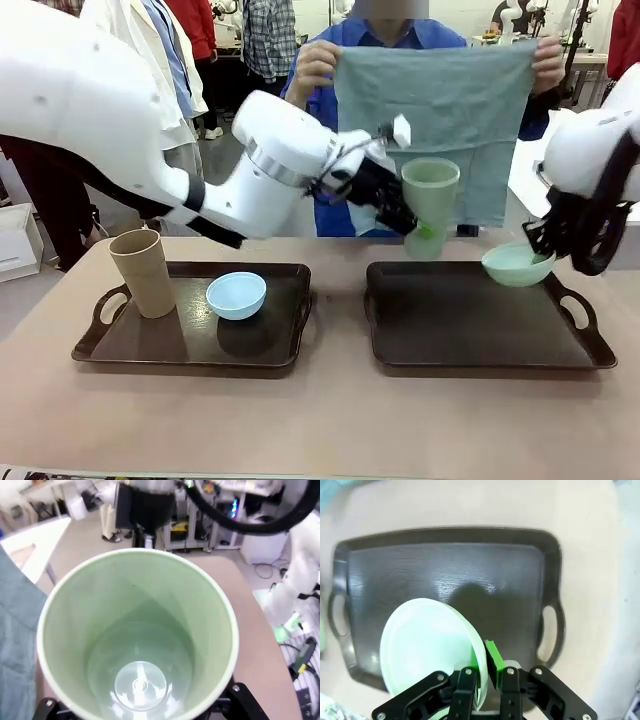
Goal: Set up a tray with a mat and arrange the tableware.
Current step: Pick up the Picnic Bowl and Reusable plastic cup from the Handle tray in front of the human's position and hold them in the air.
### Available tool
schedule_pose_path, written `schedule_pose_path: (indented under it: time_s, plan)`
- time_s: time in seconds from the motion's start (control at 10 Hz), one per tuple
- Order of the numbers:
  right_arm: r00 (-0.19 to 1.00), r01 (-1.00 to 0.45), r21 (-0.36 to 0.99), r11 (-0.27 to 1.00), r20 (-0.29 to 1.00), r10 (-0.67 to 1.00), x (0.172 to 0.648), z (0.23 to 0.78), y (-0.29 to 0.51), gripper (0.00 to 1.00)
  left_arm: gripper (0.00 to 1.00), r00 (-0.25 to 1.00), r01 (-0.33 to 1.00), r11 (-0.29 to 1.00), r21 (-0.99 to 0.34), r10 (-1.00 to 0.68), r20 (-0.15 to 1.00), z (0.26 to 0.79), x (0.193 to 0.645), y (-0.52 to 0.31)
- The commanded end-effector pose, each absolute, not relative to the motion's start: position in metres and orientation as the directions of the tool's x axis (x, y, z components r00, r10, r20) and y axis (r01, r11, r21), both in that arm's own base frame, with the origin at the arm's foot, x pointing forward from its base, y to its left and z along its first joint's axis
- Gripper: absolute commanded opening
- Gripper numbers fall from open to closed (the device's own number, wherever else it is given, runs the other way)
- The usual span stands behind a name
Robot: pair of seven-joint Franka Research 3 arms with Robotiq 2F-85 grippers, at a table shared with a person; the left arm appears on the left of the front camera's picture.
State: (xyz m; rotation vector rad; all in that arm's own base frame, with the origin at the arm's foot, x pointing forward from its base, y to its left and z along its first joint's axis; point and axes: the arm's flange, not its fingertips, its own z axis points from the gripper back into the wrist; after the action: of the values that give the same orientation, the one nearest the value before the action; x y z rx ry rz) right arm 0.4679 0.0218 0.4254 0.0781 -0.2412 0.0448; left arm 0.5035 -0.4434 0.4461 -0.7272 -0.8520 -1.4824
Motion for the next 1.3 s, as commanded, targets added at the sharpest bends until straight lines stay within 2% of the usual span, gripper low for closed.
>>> schedule_pose_path:
  time_s: [0.0,0.2,0.5,0.7,0.8,1.2]
  plan:
    - [0.931,-0.079,0.048,0.996,0.361,0.057,0.413,0.456,0.020,0.00,0.27,-0.149,0.985,-0.004,0.171,-0.505,0.850,0.476,0.462,-0.418]
    - [0.880,-0.069,0.034,0.997,0.473,0.045,0.370,0.503,0.015,0.00,0.27,-0.187,0.976,0.002,0.216,-0.495,0.848,0.509,0.444,-0.415]
    - [0.829,-0.074,0.028,0.997,0.557,0.046,0.326,0.544,0.018,0.00,0.27,-0.220,0.965,0.011,0.263,-0.512,0.830,0.541,0.427,-0.412]
    - [0.864,-0.057,0.052,0.997,0.503,0.023,0.336,0.545,0.012,0.00,0.27,-0.195,0.968,0.035,0.250,-0.529,0.826,0.539,0.429,-0.411]
    - [0.824,-0.075,0.044,0.996,0.565,0.037,0.331,0.563,0.017,0.00,0.27,-0.211,0.969,0.005,0.248,-0.510,0.834,0.549,0.432,-0.419]
    - [0.824,-0.075,0.044,0.996,0.565,0.037,0.331,0.563,0.017,0.00,0.27,-0.211,0.969,0.005,0.248,-0.510,0.834,0.549,0.432,-0.419]
